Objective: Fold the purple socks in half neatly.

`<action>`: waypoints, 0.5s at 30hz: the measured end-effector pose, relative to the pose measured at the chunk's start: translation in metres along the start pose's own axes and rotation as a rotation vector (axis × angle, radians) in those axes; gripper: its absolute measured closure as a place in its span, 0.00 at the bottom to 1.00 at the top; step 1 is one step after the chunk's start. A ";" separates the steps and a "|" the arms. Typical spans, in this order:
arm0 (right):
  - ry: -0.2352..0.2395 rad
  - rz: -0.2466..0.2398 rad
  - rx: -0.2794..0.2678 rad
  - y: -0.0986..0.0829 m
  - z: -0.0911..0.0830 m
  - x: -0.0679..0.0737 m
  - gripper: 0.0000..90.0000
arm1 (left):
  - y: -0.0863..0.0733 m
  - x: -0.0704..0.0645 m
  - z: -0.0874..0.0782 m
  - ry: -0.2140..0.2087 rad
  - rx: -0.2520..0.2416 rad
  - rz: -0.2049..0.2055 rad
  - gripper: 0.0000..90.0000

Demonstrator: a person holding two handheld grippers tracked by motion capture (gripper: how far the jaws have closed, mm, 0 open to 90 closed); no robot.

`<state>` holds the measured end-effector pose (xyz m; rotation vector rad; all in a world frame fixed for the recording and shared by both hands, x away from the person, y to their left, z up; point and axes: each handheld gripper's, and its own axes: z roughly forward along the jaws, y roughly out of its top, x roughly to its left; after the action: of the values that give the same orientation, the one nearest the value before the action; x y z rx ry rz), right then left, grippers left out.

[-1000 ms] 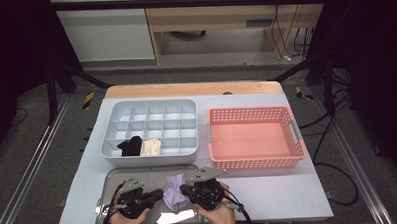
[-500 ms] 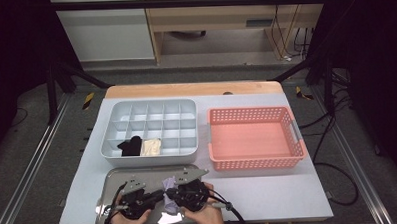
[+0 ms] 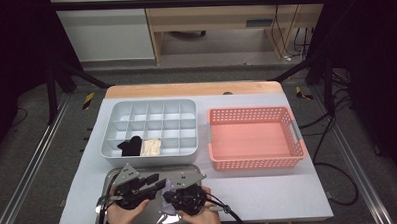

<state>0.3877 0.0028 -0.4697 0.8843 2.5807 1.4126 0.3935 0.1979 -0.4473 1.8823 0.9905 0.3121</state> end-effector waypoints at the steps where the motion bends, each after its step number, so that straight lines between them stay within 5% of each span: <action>1: 0.001 -0.002 -0.001 0.000 0.000 0.000 0.96 | 0.000 -0.001 0.004 0.007 0.012 0.013 0.63; 3: 0.004 -0.009 -0.002 0.000 0.000 0.001 0.96 | -0.002 0.000 0.009 0.031 0.038 0.026 0.61; 6: 0.019 -0.004 0.003 0.000 -0.002 0.000 0.93 | -0.007 0.008 0.011 0.042 0.061 -0.008 0.61; 15: -0.018 -0.003 0.026 -0.003 -0.019 -0.007 0.85 | -0.022 0.011 -0.003 0.033 0.054 -0.048 0.61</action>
<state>0.3863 -0.0163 -0.4631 0.8917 2.5915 1.3666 0.3876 0.2133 -0.4663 1.9042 1.0737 0.2913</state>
